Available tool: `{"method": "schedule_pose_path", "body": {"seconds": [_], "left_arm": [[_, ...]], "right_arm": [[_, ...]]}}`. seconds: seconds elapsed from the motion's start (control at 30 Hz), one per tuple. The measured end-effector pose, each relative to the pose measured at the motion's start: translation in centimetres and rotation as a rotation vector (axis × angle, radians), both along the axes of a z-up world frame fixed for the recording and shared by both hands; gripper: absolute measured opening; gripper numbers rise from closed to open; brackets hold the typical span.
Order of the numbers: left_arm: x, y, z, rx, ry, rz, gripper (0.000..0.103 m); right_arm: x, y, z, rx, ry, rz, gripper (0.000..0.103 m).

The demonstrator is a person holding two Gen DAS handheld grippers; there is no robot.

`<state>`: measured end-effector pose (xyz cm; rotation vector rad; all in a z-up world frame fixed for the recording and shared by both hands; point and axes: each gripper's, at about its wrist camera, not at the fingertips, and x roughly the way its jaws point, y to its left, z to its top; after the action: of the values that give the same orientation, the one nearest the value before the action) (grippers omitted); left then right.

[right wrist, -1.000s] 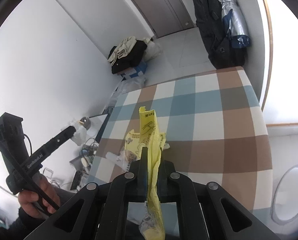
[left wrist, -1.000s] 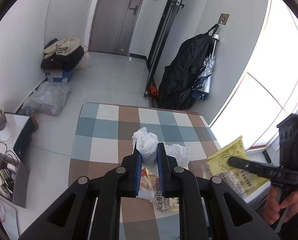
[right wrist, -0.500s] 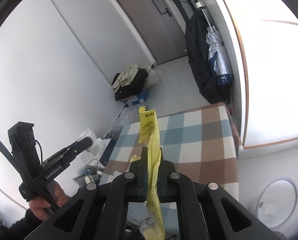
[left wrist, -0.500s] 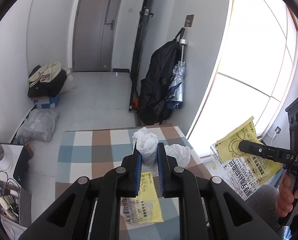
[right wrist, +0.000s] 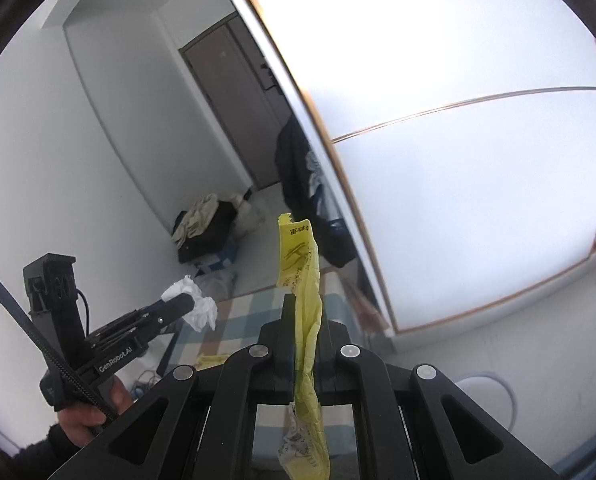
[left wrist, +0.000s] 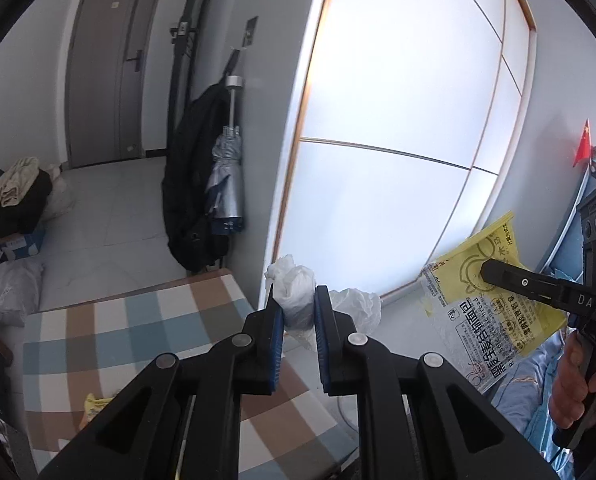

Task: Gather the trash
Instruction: 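Carry both items over the white bin while opening the right tool to drop the yellow bag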

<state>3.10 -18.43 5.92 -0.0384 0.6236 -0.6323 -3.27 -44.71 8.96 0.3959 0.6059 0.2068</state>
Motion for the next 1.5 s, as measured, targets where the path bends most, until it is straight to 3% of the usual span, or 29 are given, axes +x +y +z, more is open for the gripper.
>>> {"method": "schedule_pose_path", "body": {"seconds": [0.27, 0.53, 0.73, 0.87, 1.23, 1.37, 1.43, 1.5], "left_arm": [[1.2, -8.1, -2.4, 0.023, 0.107, -0.129, 0.010], [1.9, -14.6, -7.0, 0.103, 0.257, -0.241, 0.010], [2.7, -17.8, -11.1, 0.185, 0.379, -0.308, 0.010], [1.7, -19.3, -12.2, 0.226, 0.366, -0.377, 0.010], [3.9, -22.3, -16.0, 0.275, 0.486, -0.377, 0.010], [4.3, -22.8, -17.6, 0.299, 0.529, -0.365, 0.010], [4.5, -22.8, -18.1, 0.307, 0.548, -0.363, 0.010], [4.6, -23.0, -18.6, 0.308, 0.573, -0.358, 0.010]], "right_arm": [[-2.3, -7.8, -3.2, -0.019, 0.069, -0.187, 0.005], [-1.7, -13.8, -11.6, 0.023, 0.255, -0.305, 0.005], [-1.0, -16.8, -18.3, 0.106, 0.385, -0.327, 0.005], [-1.0, -17.8, -22.4, 0.169, 0.450, -0.323, 0.005], [2.6, -17.4, -31.0, 0.241, 0.615, -0.265, 0.009], [3.2, -17.5, -31.9, 0.239, 0.612, -0.256, 0.026], [3.2, -17.8, -31.8, 0.264, 0.593, -0.252, 0.042], [3.1, -18.2, -31.7, 0.284, 0.575, -0.256, 0.043]]}}
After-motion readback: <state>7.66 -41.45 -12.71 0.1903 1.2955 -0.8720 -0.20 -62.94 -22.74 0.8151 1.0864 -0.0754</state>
